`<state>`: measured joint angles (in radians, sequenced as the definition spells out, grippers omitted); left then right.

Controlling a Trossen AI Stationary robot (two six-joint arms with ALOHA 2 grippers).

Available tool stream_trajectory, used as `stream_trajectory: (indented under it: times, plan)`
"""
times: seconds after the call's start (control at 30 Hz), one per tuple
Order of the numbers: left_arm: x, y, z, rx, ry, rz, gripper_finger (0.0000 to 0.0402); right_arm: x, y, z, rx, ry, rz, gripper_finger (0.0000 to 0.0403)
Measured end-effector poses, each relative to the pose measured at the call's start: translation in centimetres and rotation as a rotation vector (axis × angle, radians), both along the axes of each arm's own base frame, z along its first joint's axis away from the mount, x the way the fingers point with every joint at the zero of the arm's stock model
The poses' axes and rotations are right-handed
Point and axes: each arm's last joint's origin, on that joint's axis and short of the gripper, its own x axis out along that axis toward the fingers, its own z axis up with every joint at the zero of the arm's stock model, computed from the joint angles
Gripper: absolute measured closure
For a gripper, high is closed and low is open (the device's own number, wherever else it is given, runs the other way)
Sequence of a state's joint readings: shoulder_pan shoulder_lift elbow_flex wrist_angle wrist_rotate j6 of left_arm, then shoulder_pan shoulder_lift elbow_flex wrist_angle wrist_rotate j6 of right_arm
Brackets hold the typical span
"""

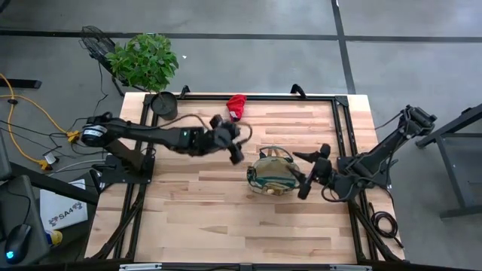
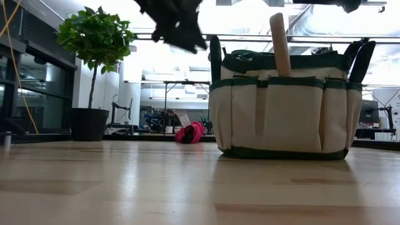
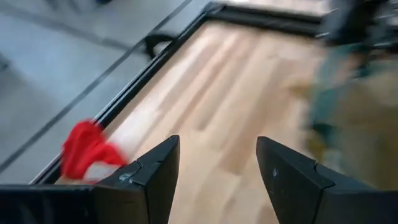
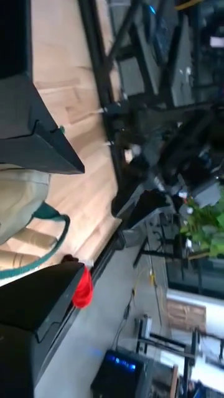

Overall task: Pick & Place Garden tools in Gardening bag
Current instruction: Put the red gloves into the gardening bag

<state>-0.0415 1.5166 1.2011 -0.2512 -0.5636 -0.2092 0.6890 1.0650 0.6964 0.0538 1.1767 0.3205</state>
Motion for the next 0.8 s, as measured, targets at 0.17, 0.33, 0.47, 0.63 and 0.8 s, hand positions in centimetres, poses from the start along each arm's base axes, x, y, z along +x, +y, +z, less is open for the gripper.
stream_trajectory:
  times: [0.17, 0.33, 0.47, 0.63, 0.8]
  plan:
    - [-0.6, 4.5, -0.8, -0.064, 0.043, 0.142, 0.0194, -0.3, 0.1, 0.1, 0.009, -0.023, -0.033, 0.0167]
    - [-1.0, 9.5, -2.0, -0.16, 0.069, 0.208, 0.0194, -0.4, 0.2, 0.1, 0.018, -0.028, -0.032, 0.0167]
    - [-1.3, 13.8, -3.6, -0.281, 0.026, 0.295, 0.0194, -0.4, 0.1, 0.1, 0.035, -0.038, -0.041, 0.0167]
    - [-1.9, 18.3, -6.0, -0.357, -0.001, 0.424, 0.0194, -0.4, 0.1, 0.0, 0.048, -0.044, -0.046, 0.0167]
    - [-2.0, 21.3, -7.8, -0.424, -0.039, 0.4, 0.0192, -0.4, 0.1, 0.0, 0.053, -0.045, -0.045, 0.0167]
